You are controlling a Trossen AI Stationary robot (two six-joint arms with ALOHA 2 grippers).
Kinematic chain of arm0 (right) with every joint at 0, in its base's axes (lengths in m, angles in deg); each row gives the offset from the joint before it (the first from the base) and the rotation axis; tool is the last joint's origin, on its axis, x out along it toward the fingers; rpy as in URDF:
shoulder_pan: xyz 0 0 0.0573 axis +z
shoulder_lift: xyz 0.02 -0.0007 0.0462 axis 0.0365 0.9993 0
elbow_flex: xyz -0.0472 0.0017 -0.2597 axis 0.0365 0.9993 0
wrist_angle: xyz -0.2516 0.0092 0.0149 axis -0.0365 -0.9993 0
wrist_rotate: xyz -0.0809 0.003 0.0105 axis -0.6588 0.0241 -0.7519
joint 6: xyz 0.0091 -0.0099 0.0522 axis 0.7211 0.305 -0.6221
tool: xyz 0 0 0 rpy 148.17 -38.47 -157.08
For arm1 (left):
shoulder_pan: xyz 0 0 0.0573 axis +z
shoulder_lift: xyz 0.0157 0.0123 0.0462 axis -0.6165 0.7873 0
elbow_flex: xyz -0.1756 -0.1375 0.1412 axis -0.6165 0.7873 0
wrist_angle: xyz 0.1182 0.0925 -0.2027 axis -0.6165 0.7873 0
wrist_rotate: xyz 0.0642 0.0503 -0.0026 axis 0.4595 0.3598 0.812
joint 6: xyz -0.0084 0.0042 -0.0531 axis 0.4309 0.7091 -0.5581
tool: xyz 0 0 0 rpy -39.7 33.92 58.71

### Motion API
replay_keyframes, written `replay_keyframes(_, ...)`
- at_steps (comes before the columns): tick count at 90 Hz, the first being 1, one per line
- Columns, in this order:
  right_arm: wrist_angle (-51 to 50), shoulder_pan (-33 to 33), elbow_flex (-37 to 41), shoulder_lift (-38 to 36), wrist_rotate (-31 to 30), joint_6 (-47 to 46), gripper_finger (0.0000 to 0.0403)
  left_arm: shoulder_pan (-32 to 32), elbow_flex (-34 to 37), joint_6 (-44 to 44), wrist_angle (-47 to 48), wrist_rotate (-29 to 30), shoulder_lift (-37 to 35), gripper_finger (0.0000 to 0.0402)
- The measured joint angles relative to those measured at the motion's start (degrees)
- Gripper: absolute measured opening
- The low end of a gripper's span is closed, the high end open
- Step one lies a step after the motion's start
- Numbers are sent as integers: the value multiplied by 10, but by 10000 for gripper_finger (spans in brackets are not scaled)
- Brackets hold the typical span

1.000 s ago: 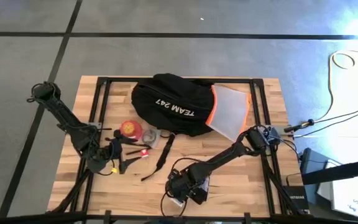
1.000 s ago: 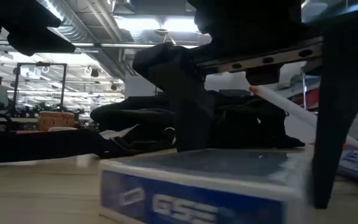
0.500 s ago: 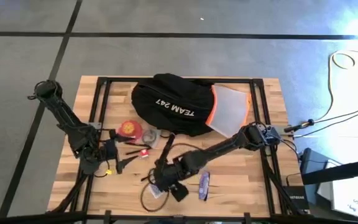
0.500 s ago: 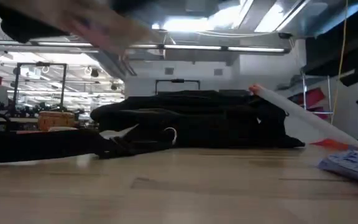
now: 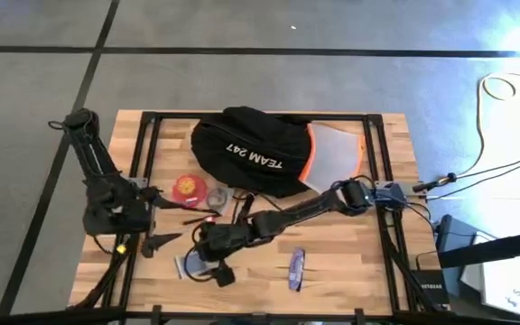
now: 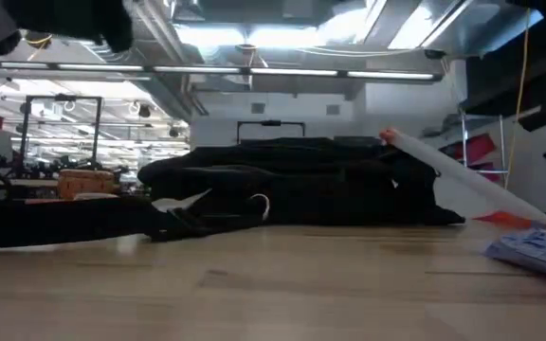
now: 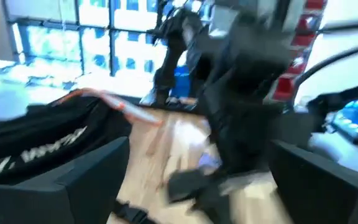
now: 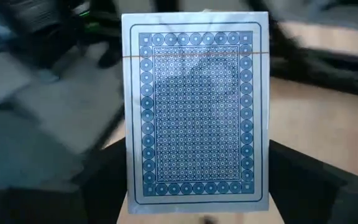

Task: Unpack backpack
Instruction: Move the blue game card to the middle left of the table

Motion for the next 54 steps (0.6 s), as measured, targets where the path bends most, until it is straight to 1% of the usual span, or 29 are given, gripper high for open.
replay_keyframes(5, 17, -10, 0, 11, -22, 0, 312, -6, 0, 43, -39, 0, 0, 363)
replay_keyframes(10, 55, -22, 0, 27, -34, -4, 312, -10, 0, 80, -67, 0, 0, 363)
replay_keyframes(22, 128, -45, 0, 55, -53, -60, 313, -12, 0, 100, -62, 9, 0, 363)
replay_keyframes(30, 126, -55, 0, 60, -74, -70, 314, -17, 0, 77, -47, 21, 0, 363)
replay_keyframes(37, 116, -62, 1, 61, -102, -62, 314, -35, 0, 74, -48, 40, 0, 363)
replay_keyframes(42, 119, -65, 4, 61, -116, -61, 314, -52, 0, 62, -30, 78, -1, 363)
replay_keyframes(46, 126, -66, 4, 61, -122, -59, 312, -65, 0, 38, 1, 122, -1, 363)
replay_keyframes(50, 131, -67, 4, 61, -128, -55, 309, -78, 0, -4, 47, 159, -3, 363)
replay_keyframes(54, 132, -69, 4, 61, -136, -44, 305, -90, 0, -61, 96, 174, -7, 363)
